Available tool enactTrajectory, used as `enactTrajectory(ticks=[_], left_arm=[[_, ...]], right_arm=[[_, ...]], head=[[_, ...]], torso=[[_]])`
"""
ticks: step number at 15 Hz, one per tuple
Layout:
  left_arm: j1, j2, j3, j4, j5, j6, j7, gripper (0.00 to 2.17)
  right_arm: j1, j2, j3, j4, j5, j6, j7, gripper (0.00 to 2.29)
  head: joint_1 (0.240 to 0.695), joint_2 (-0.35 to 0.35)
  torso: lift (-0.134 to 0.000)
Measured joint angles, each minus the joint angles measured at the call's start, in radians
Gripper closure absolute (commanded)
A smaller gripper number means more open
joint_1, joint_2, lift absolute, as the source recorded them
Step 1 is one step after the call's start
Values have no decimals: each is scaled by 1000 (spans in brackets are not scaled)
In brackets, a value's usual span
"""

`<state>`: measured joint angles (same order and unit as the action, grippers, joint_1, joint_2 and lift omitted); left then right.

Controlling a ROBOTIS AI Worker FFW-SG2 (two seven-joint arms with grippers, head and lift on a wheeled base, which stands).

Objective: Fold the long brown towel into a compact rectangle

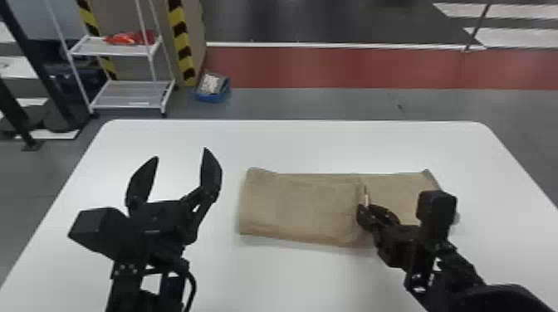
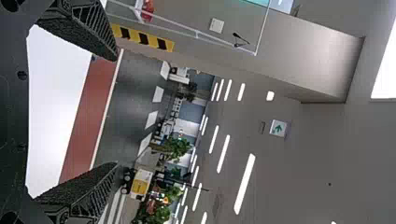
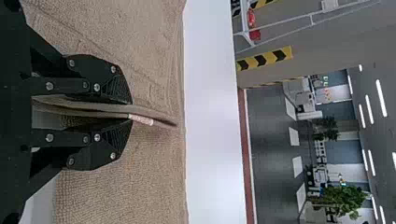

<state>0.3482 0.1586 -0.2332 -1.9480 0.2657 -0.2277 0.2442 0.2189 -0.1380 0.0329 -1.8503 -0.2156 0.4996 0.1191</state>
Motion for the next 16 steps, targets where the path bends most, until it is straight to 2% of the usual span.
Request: enactTrajectory(ticks=[2,3,4,5,8,12,14,16], left_arm=[[0,-1,0,0,1,0,-1,80],[0,-1,0,0,2,0,-1,80],[1,-2,0,0,2,0,-2,80],[1,-2,-1,0,3,0,-2,80],[2,-1,-1,1,4,0,3,80],[8,1,2,-6,4,0,4,80],[13,1,8,-13,4,0,4,80],[22,2,15,-24,3,0,5,80]], right_arm=[[2,0,9,-13,21,14,-5,846],[1,0,13,-17,32,28,-6,954],[-2,0,16,-22,40,50,-3,1244],[-7,0,17,-25,44,68,1,1369],[-16,0,22,-38,46,91,10,1393],[-19,-4,39,-125,55,99,21,1393],[-25,-10,16,-188,49,141,26,1393],[-61,-26,-50,-215,42,201,33,1393]], head=[[695,-15],[695,-14],[695,-13],[695,-11],[695,-6],[695,15],[695,16],[695,-7]], torso=[[-121],[-121],[-121],[-121],[-121],[-121],[-121],[-121]])
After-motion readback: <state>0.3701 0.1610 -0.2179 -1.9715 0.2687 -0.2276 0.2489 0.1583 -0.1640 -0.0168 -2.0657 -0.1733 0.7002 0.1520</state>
